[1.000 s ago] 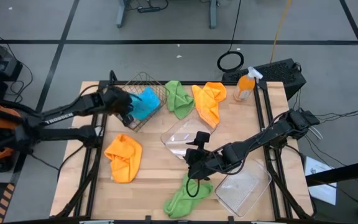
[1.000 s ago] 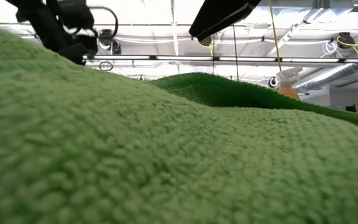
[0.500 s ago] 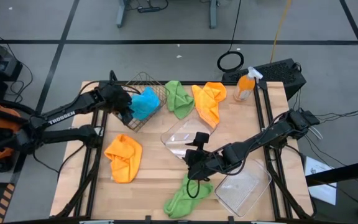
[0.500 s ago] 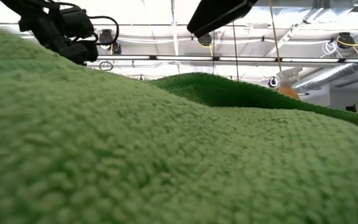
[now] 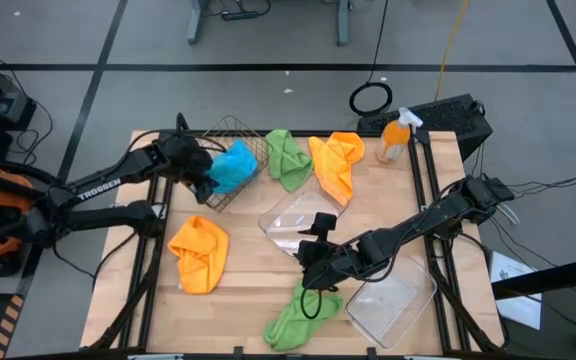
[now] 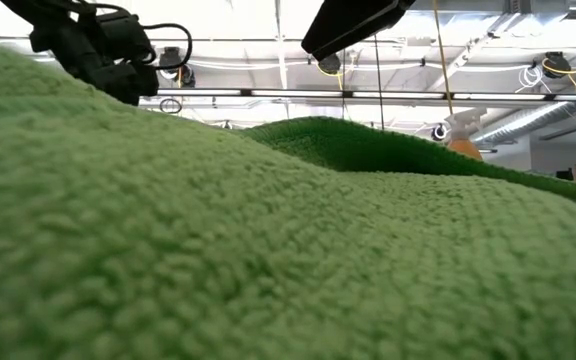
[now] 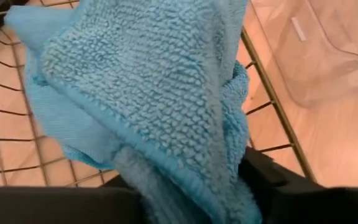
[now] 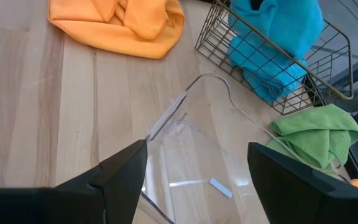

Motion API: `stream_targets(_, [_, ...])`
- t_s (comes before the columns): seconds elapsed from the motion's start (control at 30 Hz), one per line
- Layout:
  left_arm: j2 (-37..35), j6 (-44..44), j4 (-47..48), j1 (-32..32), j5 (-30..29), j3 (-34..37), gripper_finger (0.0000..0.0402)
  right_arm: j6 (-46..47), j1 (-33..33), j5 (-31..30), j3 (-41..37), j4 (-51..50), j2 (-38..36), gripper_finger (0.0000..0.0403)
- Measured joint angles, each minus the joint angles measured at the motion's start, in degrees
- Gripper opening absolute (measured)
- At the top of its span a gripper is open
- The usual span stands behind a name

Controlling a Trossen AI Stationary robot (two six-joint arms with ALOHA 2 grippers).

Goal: Sort microfiber towel by color & place in baskets
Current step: Put the blue towel into the gold wire basket

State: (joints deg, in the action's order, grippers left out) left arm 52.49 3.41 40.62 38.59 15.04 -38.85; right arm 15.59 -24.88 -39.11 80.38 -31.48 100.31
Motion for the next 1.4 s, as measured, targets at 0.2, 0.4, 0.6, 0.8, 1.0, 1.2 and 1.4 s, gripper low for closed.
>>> stream_targets(0.2, [0.0, -1.5, 0.0, 0.0, -6.4, 0.0, 0.0217, 0.0, 0.0, 0.1, 0.0, 0.0, 0.0, 0.0269])
stream_targets(0.4, [0.0, -1.3, 0.3, 0.0, -8.2, -0.3, 0.0241, 0.0, 0.0, 0.1, 0.0, 0.0, 0.0, 0.0269])
stream_targets(0.6, [-0.1, 1.5, 1.6, -0.1, -11.7, -3.2, 0.0242, 0.0, 0.0, 0.2, 0.0, 0.0, 0.0, 0.0269])
stream_targets(0.8, [-0.1, 1.5, 0.4, -3.8, -5.3, -3.9, 0.0242, 0.0, 0.0, 0.0, 0.0, 0.1, 0.0, 0.0269])
stream_targets(1.0, [1.1, 2.2, -1.6, -7.0, -8.3, -2.4, 0.0217, 0.0, 0.0, 0.0, 0.0, 0.5, 0.0, 0.0269])
stream_targets(1.2, [4.4, 5.0, -5.1, -7.0, -9.0, 1.1, 0.0131, 0.0, 0.0, 0.0, 0.0, 0.5, 0.0, 0.0269])
stream_targets(1.4, [9.0, 7.4, -9.2, -5.4, -13.1, 2.7, 0.0046, -0.2, 0.1, 0.0, 0.0, 0.7, 0.0, 0.0269])
